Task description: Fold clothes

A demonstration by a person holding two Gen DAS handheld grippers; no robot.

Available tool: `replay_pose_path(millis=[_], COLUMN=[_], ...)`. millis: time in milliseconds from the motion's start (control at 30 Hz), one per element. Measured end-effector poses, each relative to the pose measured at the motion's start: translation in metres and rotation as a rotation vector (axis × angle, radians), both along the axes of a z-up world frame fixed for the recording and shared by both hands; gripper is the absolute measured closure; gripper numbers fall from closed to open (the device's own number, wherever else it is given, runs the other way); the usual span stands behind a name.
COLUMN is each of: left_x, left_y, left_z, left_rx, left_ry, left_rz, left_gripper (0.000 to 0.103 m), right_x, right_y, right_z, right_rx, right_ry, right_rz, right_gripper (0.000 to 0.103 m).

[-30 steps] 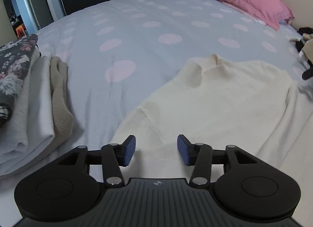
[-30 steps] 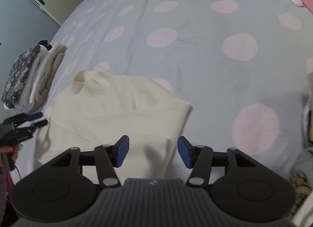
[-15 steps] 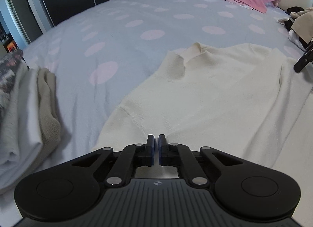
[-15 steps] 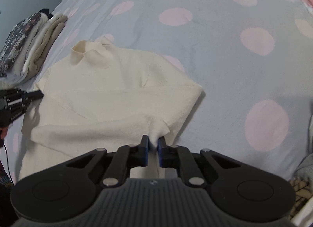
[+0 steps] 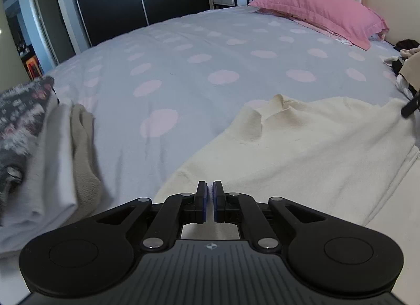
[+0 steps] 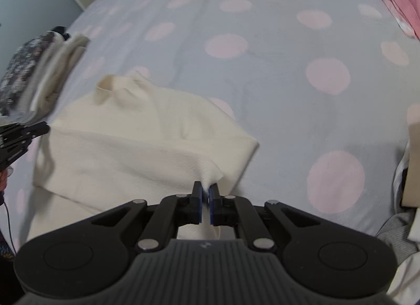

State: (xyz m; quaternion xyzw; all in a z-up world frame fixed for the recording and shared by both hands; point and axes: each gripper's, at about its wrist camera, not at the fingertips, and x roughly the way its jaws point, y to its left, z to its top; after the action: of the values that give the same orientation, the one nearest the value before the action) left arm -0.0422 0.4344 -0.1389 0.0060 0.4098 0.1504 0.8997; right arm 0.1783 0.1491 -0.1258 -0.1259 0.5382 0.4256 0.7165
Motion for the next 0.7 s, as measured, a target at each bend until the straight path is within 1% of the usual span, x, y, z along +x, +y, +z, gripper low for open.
replay_pose_path(millis=[33, 100, 133, 167, 267, 367, 400, 433, 467, 500, 600, 700], left_x=[0.0, -0.002, -0.005, -0.007, -0.019, -0.031, -0.035, -0.039, -0.043, -0.046, -0.057, -0.062], left_y=[0.001, 0.005, 0.007, 0.009, 0.019, 0.019, 0.016, 0.012, 0.008, 0.005, -0.007, -0.022], left_z=[-0.001, 0.0, 0.002, 0.004, 0.01, 0.014, 0.013, 0.013, 0.012, 0.011, 0.009, 0.002], left_rx=[-0.003, 0.002, 0.006, 0.005, -0.044, -0.094, -0.098, -0.101, -0.105, -0.108, -0.115, -0.079], left_ry=[0.007, 0.006, 0.002, -0.002, -0.006, 0.008, 0.019, 0.03, 0.041, 0.052, 0.083, 0.12], left_rz=[0.007, 0.03, 0.043, 0.058, 0.094, 0.098, 0.09, 0.081, 0.073, 0.065, 0.037, -0.011], left_gripper=[0.098, 0.098, 0.097, 0.094, 0.094, 0.093, 0.092, 0.088, 0.083, 0.082, 0.081, 0.081], right_x=[0.001, 0.005, 0.007, 0.009, 0.01, 0.004, 0.001, -0.002, -0.006, -0.008, -0.017, -0.026], right_y=[0.0, -0.001, -0.004, -0.007, -0.013, -0.016, -0.017, -0.017, -0.017, -0.018, -0.017, -0.017], right_z=[-0.005, -0.012, -0.012, -0.013, -0.012, -0.009, -0.009, -0.008, -0.007, -0.008, -0.013, -0.025], right_rx=[-0.012, -0.035, -0.039, -0.039, -0.023, 0.008, 0.017, 0.023, 0.028, 0.028, 0.01, -0.024], right_ry=[0.001, -0.001, -0.004, -0.002, 0.018, 0.036, 0.036, 0.034, 0.033, 0.032, 0.04, 0.049], right_rz=[-0.012, -0.039, -0.054, -0.07, -0.099, -0.1, -0.096, -0.089, -0.083, -0.075, -0.061, -0.041], right_gripper=[0.092, 0.075, 0.072, 0.071, 0.071, 0.071, 0.071, 0.069, 0.066, 0.064, 0.063, 0.063])
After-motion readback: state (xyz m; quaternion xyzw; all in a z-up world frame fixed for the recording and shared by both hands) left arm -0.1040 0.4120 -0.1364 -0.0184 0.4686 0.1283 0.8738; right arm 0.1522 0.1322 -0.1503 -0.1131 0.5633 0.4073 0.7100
